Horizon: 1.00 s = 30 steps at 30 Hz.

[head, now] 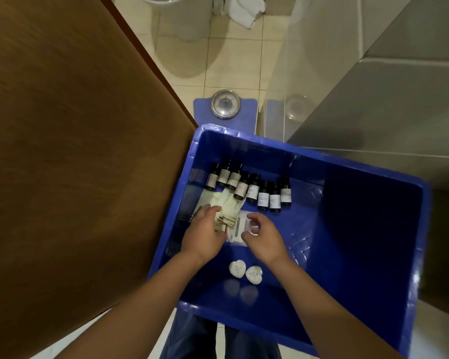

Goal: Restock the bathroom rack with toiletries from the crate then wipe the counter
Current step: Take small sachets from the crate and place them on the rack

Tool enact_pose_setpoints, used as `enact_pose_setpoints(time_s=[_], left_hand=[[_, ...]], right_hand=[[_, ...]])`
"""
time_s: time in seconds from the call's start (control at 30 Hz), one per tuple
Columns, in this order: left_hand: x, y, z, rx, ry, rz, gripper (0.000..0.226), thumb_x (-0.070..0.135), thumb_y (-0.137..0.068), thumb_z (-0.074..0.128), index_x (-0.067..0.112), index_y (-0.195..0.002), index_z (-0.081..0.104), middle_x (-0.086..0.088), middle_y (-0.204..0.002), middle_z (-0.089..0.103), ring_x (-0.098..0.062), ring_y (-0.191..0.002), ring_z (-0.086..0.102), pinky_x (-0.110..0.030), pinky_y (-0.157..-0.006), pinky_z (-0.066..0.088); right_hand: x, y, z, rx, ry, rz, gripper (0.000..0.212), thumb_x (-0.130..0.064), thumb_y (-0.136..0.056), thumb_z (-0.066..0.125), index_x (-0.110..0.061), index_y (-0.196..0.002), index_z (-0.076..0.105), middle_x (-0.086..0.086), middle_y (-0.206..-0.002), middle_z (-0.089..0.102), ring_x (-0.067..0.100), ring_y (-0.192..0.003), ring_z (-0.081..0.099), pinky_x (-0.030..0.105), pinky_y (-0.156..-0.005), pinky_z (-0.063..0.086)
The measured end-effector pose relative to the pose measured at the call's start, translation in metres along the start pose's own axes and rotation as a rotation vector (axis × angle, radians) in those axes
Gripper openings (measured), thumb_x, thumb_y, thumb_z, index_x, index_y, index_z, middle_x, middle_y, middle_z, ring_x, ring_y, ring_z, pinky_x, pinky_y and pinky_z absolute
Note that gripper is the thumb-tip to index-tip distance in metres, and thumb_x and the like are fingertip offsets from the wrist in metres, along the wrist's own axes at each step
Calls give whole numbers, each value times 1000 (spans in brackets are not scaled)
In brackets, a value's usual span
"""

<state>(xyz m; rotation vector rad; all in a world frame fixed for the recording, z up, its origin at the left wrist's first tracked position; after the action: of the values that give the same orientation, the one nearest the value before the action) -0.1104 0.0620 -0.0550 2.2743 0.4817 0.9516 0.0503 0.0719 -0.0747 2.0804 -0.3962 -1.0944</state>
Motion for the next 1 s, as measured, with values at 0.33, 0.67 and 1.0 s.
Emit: enact_pose_setpoints(time_s=[0.33, 0.67, 1.0], left_hand=[[-18, -34, 18, -59, 9, -44, 76, -1, -90, 53, 29, -152, 21, 1, -162, 1, -16, -149, 0, -30, -116, 18], [-23, -31, 24, -94, 40, -84, 64, -4, -88, 46, 26, -145, 39, 0, -145, 34, -20, -131, 35, -36, -109, 37], [-32, -29, 30, -62, 163, -197, 53, 3, -85, 57, 30, -131, 48, -1, -131, 40, -11, -92, 48, -23, -80, 41]], right_hand=[[-3, -45, 26, -1, -158, 68, 40, -8, -87, 60, -15, -125, 55, 3, -112, 57, 17, -102, 58, 31, -83, 51], [0, -53, 34, 32, -328, 192, 20, -12, -88, 64, -16, -108, 62, 2, -110, 62, 24, -104, 62, 42, -91, 54], [18, -40, 25, 134, -120, 189, 22, -10, -77, 68, -20, -89, 53, -6, -70, 54, 7, -52, 51, 18, -42, 37]])
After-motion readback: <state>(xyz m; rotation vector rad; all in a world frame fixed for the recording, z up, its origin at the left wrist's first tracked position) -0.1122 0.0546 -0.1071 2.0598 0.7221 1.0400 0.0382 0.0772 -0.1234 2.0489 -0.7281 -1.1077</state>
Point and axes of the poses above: each hand's wrist, its own y-axis away from the middle knuckle, its own z-axis out of the palm, x = y × z, the point moved 6 cm from there along -y, towards the middle knuckle
